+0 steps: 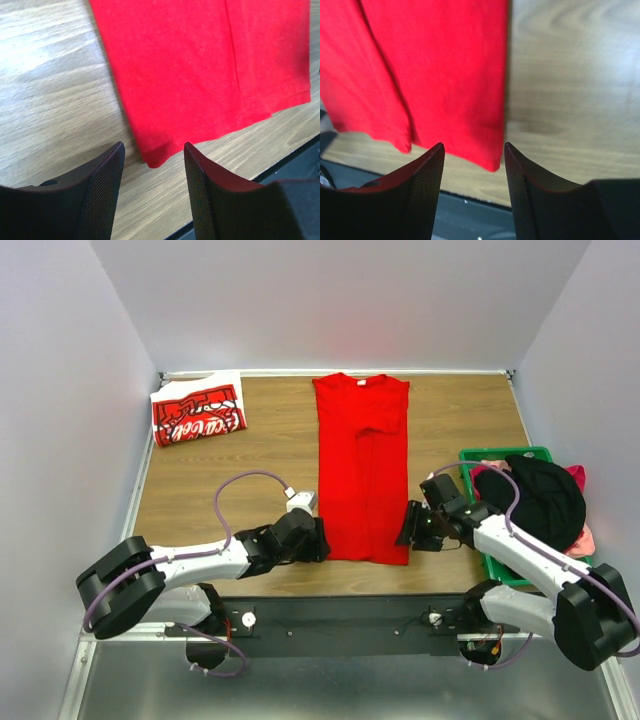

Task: Fold and stack the t-shirts
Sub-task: Fold the tshirt

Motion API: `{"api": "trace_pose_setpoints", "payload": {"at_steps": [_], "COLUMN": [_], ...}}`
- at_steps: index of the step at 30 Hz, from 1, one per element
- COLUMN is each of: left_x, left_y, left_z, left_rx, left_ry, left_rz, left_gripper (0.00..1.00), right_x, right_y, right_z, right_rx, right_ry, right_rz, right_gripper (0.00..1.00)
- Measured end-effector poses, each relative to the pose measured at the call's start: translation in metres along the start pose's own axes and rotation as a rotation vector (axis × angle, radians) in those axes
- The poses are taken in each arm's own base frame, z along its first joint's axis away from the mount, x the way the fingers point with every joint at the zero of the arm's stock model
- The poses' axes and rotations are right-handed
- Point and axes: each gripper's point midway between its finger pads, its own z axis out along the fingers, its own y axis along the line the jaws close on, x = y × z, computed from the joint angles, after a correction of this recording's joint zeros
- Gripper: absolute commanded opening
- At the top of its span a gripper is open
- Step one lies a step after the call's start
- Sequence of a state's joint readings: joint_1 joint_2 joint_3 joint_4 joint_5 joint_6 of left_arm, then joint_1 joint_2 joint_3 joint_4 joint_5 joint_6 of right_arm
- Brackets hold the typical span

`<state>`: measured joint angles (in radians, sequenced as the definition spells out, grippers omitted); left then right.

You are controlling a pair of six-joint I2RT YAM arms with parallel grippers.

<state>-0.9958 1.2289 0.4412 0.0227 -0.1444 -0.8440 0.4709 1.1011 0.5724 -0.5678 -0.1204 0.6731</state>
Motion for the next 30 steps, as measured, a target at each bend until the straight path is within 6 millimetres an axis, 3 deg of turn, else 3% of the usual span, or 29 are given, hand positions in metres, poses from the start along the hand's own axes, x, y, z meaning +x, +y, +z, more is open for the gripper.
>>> {"api": "trace_pose_setpoints", "payload": {"at_steps": [8,15,19,23,27,30], "left_x": [0.005,0.005,0.006,0.006,0.006,0.006], "left_y": [0.005,0.005,0.005,0.005,0.004,0.003], "left_z": [0.0,0.0,0.0,0.002,0.004,0.006], "left_rx": [-0.015,-0.015,-0.017,-0.014,-0.01,-0.009], "left_ry": [0.013,0.013,0.015,0.014,0.013,0.013], "left_rz": [-0.011,-0.011,-0.011,-0.01,-0.013,-0.015], "left_gripper": [0.58,0.56,0.55,0.49,0.47,0.4], "right_x": [0.028,0.036,0.037,0.04,0.041,0.041], "right_y": [-0.003,-0.015,-0.018,-0.02,-0.02,-0.019], "right_z": [0.003,0.01,0.013,0.014,0.014,0.015], "right_rx": [0.047,0.12,0.144,0.154,0.154,0.153], "right_ry": [0.072,0.099,0.106,0.113,0.114,0.115], "right_rz": [0.017,0.037,0.041,0.039,0.036,0.034], "right_gripper": [0.51,0.36,0.23,0.14,0.14,0.14]}}
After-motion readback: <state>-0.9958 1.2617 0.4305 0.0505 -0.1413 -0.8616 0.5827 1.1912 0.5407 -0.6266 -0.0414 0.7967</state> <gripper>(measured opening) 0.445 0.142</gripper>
